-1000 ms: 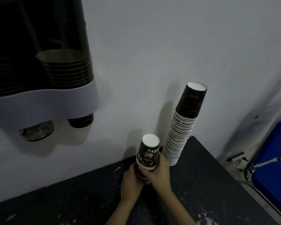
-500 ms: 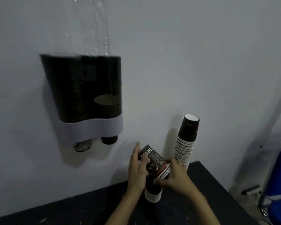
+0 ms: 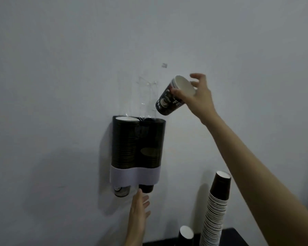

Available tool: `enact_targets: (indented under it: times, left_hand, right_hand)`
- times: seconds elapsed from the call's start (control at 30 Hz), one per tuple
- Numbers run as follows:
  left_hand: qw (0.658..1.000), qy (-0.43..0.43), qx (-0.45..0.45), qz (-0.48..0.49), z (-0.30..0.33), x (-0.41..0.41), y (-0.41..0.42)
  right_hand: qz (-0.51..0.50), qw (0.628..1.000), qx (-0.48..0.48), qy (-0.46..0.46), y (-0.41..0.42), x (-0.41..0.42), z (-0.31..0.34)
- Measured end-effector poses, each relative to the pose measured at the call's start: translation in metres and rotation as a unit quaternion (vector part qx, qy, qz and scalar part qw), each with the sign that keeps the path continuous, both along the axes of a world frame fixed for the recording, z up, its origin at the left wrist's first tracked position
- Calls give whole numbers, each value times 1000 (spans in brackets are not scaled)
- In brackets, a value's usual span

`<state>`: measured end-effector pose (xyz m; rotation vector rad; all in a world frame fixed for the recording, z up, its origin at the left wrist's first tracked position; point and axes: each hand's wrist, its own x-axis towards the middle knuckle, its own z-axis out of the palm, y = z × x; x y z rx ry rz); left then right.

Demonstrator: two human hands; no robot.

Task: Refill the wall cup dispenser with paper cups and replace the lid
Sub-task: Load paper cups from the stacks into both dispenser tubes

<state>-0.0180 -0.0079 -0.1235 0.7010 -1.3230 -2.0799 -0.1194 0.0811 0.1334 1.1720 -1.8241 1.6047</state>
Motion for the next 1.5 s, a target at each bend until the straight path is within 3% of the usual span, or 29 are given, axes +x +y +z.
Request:
enact_targets:
  times: [0.13,0.43,0.67,0.83,0.9,1.17,1.4,1.5]
  left_hand:
    - [1000,3,15,5,7,12,-8]
    - [999,8,45,18,10,17,-15]
    - [998,-1,60,14,5,6,-9]
    - [998,-9,63,12,1,3,-2]
    - [998,-14,66,10,0,3,-2]
    - [998,-23,58,14,-5,3,-3]
    - [999,-26,37,27,-13,2,-7]
    - [999,-26,31,25,-17,2,-10]
  right_hand:
    - [-35,989,142,36,-54,-11,21]
    - [-37,928,371,-7,-88,-33,-15]
    - [-60,902,427,-6,-89,-42,-33]
    - [-78,904,417,44,-91,-40,-44]
    - [-60,917,394,24,-93,-37,-48]
    - [-58,892,440,87,-96,-23,-35]
    - [-102,840,509,159,-103,-18,-29]
    - [-96,854,493,135,-106,-21,-32]
